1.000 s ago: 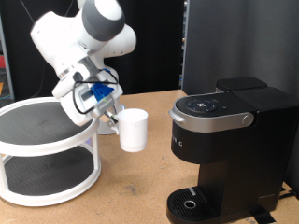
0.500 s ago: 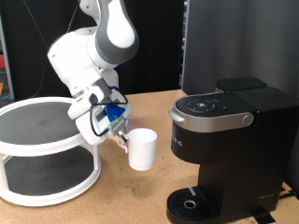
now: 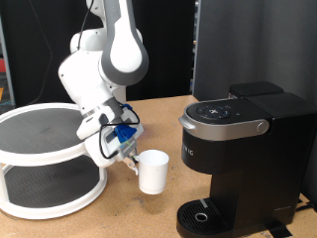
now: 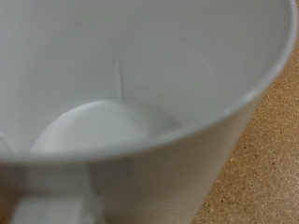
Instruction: Make a cup of coffee with the keurig machine
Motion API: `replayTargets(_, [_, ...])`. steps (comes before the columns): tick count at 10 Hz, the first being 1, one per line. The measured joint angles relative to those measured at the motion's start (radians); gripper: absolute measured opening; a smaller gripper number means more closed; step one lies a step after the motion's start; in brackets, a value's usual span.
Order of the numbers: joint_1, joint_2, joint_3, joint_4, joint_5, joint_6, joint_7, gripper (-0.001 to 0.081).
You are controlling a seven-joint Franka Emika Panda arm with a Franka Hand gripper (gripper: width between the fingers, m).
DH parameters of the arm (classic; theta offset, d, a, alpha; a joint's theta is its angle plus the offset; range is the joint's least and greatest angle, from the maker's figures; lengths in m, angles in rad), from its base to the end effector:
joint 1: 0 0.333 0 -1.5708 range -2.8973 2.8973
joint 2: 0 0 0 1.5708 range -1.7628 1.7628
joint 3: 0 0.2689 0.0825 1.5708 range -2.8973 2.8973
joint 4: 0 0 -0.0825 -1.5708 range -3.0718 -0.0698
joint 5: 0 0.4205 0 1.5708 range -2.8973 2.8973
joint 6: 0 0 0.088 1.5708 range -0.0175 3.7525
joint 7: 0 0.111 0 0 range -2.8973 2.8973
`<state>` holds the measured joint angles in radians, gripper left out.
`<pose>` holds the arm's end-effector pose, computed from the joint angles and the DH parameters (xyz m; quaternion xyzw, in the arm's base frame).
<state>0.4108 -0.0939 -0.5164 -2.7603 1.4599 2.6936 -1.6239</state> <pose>0.3823 -0.0623 0.1450 -0.9476 -0.0746 -0.2307 0.2080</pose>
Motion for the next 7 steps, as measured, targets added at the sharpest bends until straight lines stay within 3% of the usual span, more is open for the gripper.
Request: replayTargets(7, [0.015, 0.109, 0.067, 0.083, 0.205, -0.012, -0.077, 0.0065])
